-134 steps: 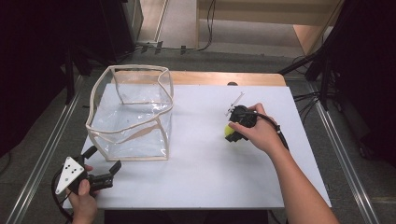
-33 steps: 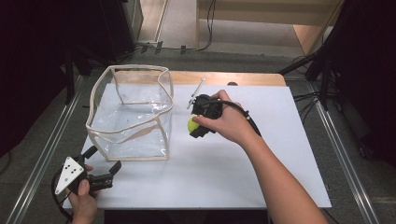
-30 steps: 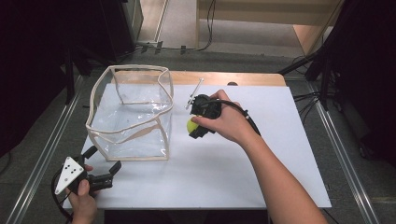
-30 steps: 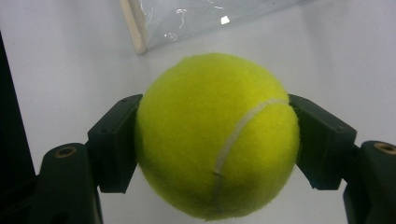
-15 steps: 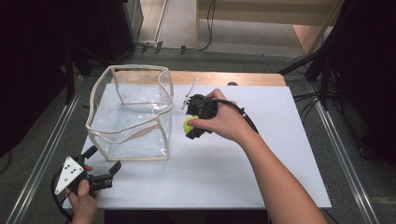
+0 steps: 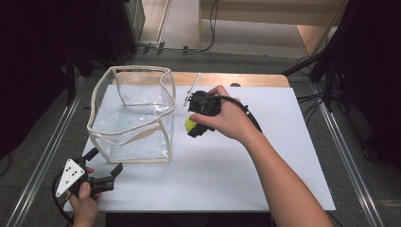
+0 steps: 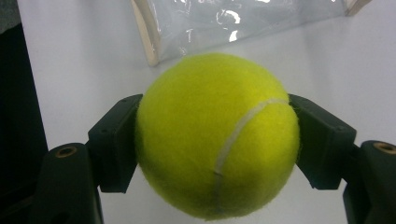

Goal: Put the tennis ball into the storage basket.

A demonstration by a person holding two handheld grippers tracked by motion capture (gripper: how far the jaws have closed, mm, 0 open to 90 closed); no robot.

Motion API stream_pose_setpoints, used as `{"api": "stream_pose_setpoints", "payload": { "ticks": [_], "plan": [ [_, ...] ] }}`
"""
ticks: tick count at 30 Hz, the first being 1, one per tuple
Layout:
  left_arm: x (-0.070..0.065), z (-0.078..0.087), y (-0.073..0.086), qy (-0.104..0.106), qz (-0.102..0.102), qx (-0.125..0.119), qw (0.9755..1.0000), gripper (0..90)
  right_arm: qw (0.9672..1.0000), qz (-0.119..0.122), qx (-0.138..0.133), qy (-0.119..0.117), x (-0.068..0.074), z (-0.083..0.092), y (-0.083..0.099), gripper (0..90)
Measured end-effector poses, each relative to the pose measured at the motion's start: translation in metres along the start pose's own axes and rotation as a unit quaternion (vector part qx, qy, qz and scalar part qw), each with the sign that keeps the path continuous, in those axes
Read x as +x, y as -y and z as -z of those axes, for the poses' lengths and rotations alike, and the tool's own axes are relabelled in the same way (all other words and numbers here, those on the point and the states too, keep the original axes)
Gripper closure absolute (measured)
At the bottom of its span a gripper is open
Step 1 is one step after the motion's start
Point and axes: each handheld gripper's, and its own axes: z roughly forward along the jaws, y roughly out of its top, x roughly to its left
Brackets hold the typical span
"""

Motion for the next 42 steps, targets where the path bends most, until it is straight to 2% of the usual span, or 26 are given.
{"api": "stream_pose_setpoints", "payload": {
  "ticks": [1,2,10,42],
  "plan": [
    [0.0,0.0,0.0,0.0,0.0,0.0,1.0,0.0,1.0,0.006,-0.005,-0.002,-0.001,0.001,0.0,23.8],
    [0.0,0.0,0.0,0.0,0.0,0.0,1.0,0.0,1.0,0.0,-0.003,-0.003,0.0,0.003,-0.001,23.8],
    [0.0,0.0,0.0,0.0,0.0,0.001,1.0,0.0,0.9999,0.005,-0.003,-0.009,-0.001,0.011,-0.005,23.9],
    [0.0,0.0,0.0,0.001,0.0,0.0,1.0,0.0,0.9998,0.018,-0.002,-0.007,0.002,0.034,-0.027,24.0]
  ]
}}
